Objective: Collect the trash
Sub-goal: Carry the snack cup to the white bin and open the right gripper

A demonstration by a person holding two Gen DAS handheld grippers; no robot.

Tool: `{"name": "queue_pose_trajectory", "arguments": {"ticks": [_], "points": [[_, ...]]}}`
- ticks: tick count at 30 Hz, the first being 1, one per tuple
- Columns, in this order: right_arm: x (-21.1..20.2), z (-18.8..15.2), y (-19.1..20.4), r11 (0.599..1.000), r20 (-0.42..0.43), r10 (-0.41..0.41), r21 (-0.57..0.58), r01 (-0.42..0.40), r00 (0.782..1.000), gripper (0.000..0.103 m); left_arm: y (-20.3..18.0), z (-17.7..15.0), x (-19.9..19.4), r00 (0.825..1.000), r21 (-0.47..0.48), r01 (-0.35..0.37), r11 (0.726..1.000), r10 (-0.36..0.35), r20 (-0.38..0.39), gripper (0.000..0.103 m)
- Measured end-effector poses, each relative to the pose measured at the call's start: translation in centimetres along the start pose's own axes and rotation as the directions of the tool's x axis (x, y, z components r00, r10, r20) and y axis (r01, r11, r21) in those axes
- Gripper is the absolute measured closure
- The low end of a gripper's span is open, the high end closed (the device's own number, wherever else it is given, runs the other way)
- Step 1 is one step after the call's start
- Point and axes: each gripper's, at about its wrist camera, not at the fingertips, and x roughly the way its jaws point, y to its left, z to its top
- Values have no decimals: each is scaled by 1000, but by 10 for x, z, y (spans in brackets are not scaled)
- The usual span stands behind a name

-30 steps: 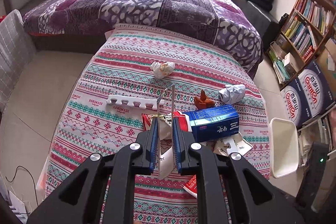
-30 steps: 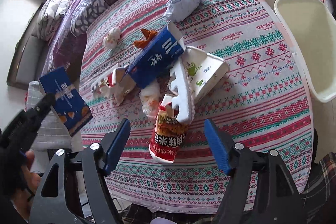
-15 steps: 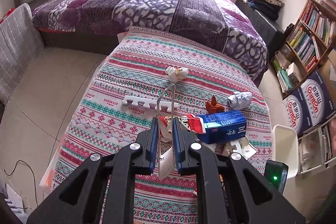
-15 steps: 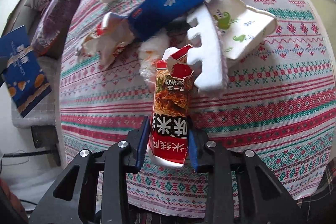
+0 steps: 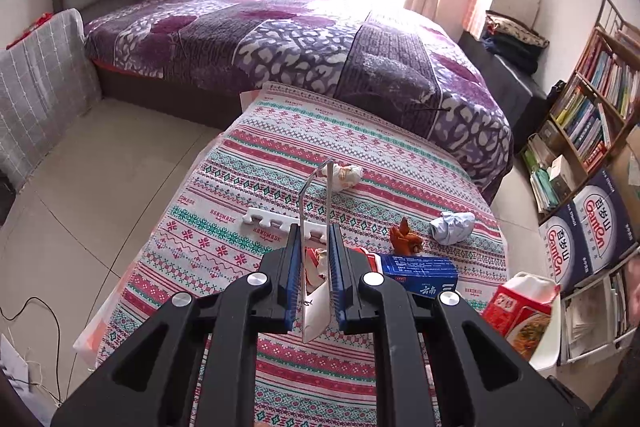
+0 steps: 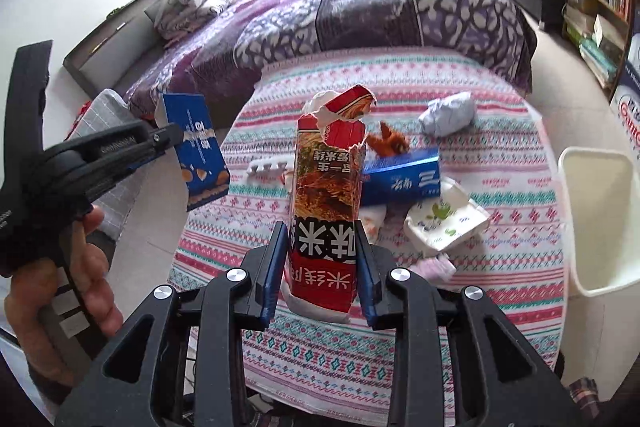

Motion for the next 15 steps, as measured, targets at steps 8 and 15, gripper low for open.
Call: {"name": "queue_pose_trajectory", "arguments": {"ticks": [8, 15], "points": [[-41, 16, -33, 989, 201, -143, -11, 148, 969, 72, -29, 0, -11, 997, -5, 7, 1000, -6, 74, 89], [-61, 34, -87, 952, 297, -305, 72, 298, 905, 70, -71, -8, -13, 992, 42, 49, 998, -54, 118, 89]]}}
